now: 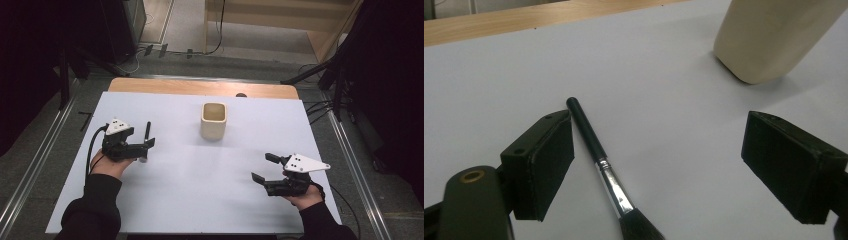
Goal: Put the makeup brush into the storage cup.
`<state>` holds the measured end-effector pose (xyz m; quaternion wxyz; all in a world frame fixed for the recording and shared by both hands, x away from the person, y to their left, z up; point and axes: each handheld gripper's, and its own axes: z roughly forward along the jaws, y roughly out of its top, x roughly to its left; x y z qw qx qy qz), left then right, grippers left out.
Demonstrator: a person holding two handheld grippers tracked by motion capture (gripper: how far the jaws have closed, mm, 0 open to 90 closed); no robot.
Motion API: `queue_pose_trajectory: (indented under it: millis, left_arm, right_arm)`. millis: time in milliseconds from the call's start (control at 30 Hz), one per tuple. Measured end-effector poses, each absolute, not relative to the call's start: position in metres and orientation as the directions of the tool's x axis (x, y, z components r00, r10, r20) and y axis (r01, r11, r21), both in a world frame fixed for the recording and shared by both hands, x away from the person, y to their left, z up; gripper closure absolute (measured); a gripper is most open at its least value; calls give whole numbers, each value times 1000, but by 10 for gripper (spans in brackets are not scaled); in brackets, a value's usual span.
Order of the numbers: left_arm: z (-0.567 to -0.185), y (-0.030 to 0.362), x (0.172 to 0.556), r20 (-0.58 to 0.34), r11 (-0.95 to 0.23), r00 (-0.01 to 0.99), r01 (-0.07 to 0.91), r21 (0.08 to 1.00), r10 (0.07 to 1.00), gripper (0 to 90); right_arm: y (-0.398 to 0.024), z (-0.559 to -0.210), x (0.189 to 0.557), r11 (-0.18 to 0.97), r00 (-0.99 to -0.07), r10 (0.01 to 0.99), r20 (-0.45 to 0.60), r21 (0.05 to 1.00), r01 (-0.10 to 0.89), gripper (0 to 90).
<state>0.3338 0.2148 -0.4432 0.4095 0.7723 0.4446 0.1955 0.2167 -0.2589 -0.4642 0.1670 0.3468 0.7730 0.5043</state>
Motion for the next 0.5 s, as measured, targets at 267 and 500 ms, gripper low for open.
queue_pose_trajectory:
  millis: [267, 500]
  left_arm:
    - [-442, 212, 346, -63, -244, 480, 550, 799, 875, 144]
    - [-445, 210, 352, -54, -229, 433, 574, 787, 900, 146]
  right_arm:
    - [-259, -464, 216, 249, -705, 704, 92, 896, 367, 191]
    - [-260, -465, 217, 250, -700, 708, 91, 895, 369, 191]
